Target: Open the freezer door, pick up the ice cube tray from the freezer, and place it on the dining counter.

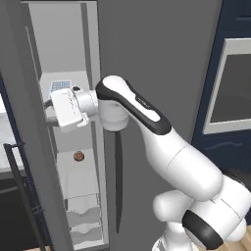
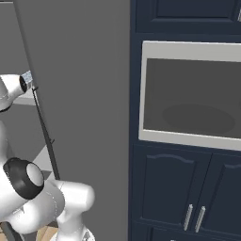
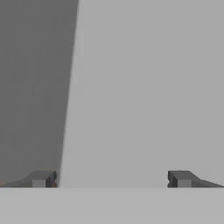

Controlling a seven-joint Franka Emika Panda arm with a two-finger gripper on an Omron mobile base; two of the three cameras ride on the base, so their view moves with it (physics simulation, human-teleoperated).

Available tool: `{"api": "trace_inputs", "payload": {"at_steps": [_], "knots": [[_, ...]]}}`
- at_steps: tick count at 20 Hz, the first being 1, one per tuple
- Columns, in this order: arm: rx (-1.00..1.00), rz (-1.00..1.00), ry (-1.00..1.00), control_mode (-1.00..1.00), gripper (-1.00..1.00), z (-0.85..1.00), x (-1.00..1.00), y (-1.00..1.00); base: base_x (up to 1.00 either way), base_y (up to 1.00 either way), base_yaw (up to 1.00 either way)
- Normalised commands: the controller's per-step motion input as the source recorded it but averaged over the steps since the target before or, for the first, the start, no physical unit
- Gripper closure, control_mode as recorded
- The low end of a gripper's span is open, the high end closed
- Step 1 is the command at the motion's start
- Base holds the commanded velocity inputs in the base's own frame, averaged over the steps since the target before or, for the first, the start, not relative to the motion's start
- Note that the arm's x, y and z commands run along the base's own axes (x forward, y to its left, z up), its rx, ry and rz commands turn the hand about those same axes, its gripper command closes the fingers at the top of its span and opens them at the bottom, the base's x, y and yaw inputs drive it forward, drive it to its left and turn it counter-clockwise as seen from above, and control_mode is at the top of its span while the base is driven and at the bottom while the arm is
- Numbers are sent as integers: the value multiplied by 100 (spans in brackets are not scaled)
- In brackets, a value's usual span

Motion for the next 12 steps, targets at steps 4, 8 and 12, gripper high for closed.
{"api": "trace_inputs", "payload": {"at_steps": [4, 8, 12], "knots": [[0, 0, 0, -100, -100, 0, 0, 48, 0, 0, 0], [0, 0, 0, -100, -100, 0, 0, 47, 0, 0, 0], [0, 0, 0, -100, -100, 0, 0, 45, 0, 0, 0]]}}
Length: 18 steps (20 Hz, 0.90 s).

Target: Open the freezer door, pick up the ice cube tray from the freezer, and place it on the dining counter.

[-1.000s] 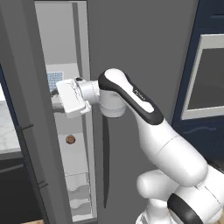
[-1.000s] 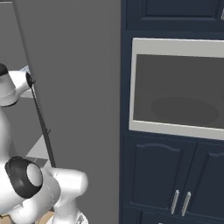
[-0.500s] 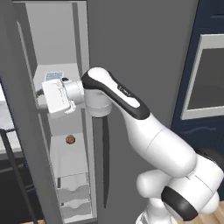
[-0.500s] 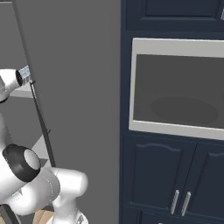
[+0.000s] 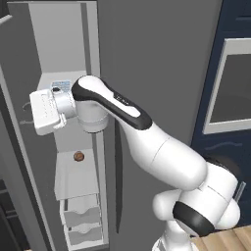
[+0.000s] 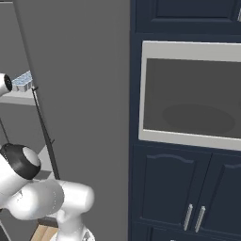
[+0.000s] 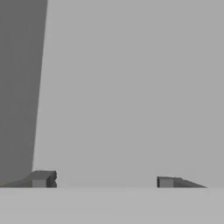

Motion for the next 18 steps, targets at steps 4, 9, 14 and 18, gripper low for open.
{"api": "trace_inputs", "payload": {"at_steps": [4, 9, 14, 18], "knots": [[0, 0, 0, -100, -100, 0, 0, 39, 0, 0, 0], [0, -1, -3, -100, -100, 0, 0, 2, 0, 0, 0], [0, -1, -1, -100, -100, 13, -7, -30, 0, 0, 0], [0, -8, -2, -100, -100, 30, -30, -70, 0, 0, 0]]}}
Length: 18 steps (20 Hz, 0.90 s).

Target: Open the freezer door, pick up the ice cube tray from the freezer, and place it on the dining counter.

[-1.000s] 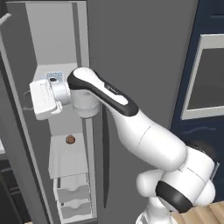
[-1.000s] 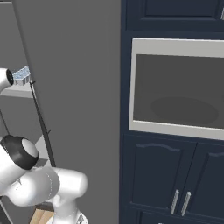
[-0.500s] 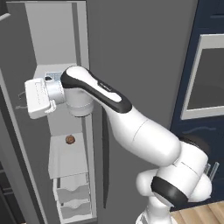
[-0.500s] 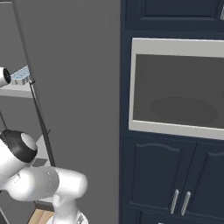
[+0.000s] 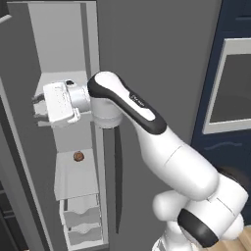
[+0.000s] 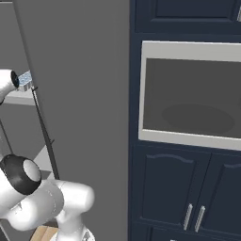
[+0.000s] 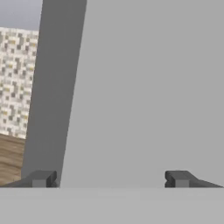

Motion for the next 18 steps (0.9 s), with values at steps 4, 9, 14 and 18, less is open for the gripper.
{"api": "trace_inputs", "payload": {"at_steps": [4, 9, 14, 18], "knots": [[0, -14, -2, -100, -100, 27, -41, -78, 0, 0, 0], [-1, -19, 0, -100, -100, 17, -62, -71, 0, 0, 0], [-2, -27, 0, -100, -100, 0, -66, -57, 0, 0, 0], [-3, -35, 0, -100, -100, 0, -39, -54, 0, 0, 0]]}}
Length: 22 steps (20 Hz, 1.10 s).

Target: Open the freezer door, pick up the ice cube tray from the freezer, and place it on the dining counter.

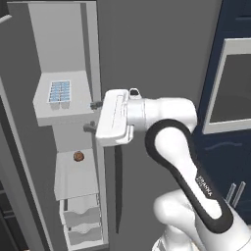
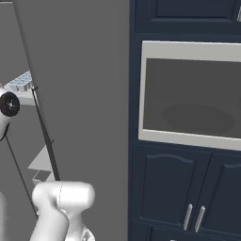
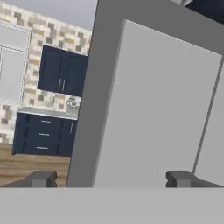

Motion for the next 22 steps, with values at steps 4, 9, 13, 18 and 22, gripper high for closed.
{"api": "trace_inputs", "payload": {"at_steps": [4, 9, 13, 18, 22], "knots": [[-4, -39, 0, -100, -100, 0, -15, -62, 0, 0, 0], [-4, -38, 1, -100, -100, 0, -6, -73, 0, 0, 0], [-4, -38, 2, -100, -100, 0, 0, -75, 0, 0, 0], [-2, -39, 6, -100, -100, 1, 0, -74, 0, 0, 0], [-2, -37, 10, -100, -100, 2, 0, -64, 0, 0, 0]]}}
